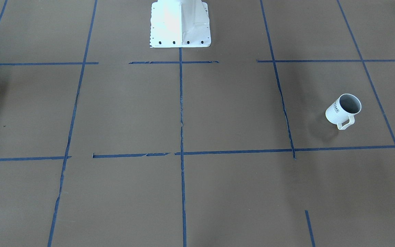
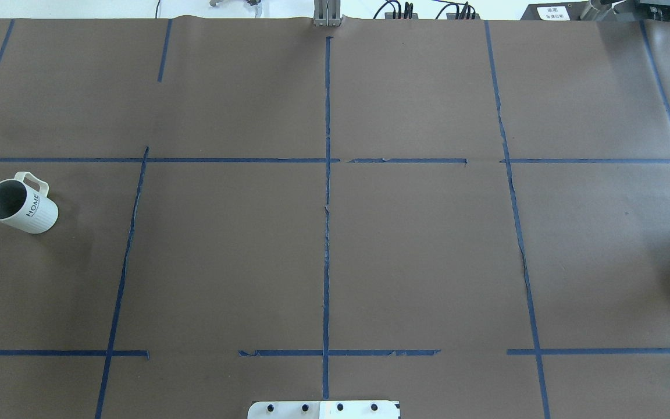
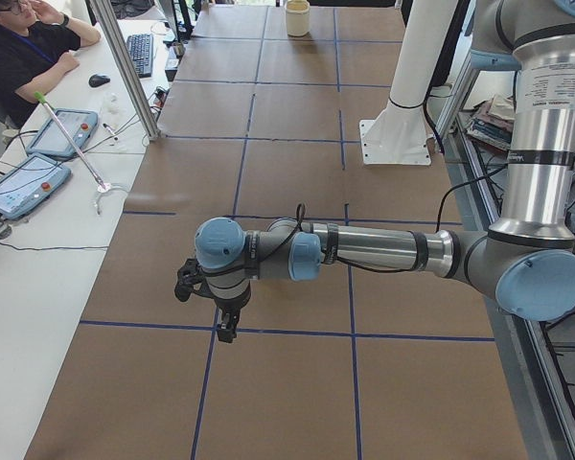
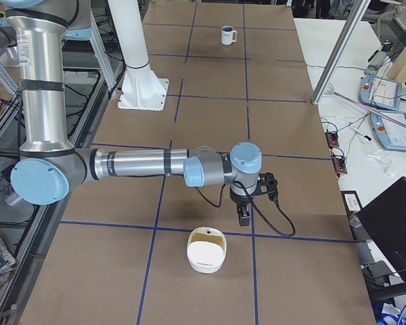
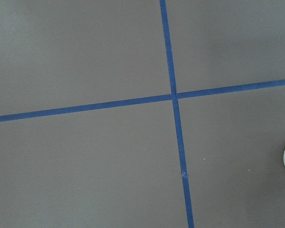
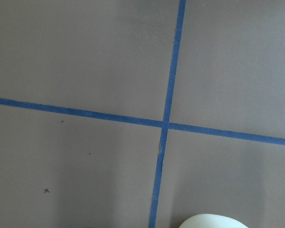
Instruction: Left arm hands cup to right arm to dump lemon
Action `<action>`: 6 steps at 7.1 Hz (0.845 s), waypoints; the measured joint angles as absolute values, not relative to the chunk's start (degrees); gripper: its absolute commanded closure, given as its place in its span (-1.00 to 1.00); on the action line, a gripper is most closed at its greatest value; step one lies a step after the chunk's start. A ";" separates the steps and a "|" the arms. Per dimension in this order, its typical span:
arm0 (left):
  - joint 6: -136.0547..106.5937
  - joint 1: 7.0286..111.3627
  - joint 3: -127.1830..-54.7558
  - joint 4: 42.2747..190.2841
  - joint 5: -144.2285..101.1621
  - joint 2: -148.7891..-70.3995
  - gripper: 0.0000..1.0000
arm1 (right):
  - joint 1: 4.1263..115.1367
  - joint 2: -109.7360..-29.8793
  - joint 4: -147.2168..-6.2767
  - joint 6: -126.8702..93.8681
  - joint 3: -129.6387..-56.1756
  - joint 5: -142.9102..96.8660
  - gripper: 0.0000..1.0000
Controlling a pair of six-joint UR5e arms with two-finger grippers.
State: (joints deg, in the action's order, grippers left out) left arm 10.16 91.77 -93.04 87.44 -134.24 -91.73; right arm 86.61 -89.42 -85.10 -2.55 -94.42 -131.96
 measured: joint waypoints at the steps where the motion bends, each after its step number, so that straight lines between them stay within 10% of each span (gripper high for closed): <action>1: 10.11 91.30 -93.38 90.17 -134.02 -91.94 -1.00 | 86.59 -88.44 -85.09 -6.33 -95.02 -132.10 -1.00; 6: 6.57 89.66 -93.07 110.12 -134.35 -90.72 -1.00 | 85.81 -86.94 -85.06 -9.59 -99.77 -131.99 -1.00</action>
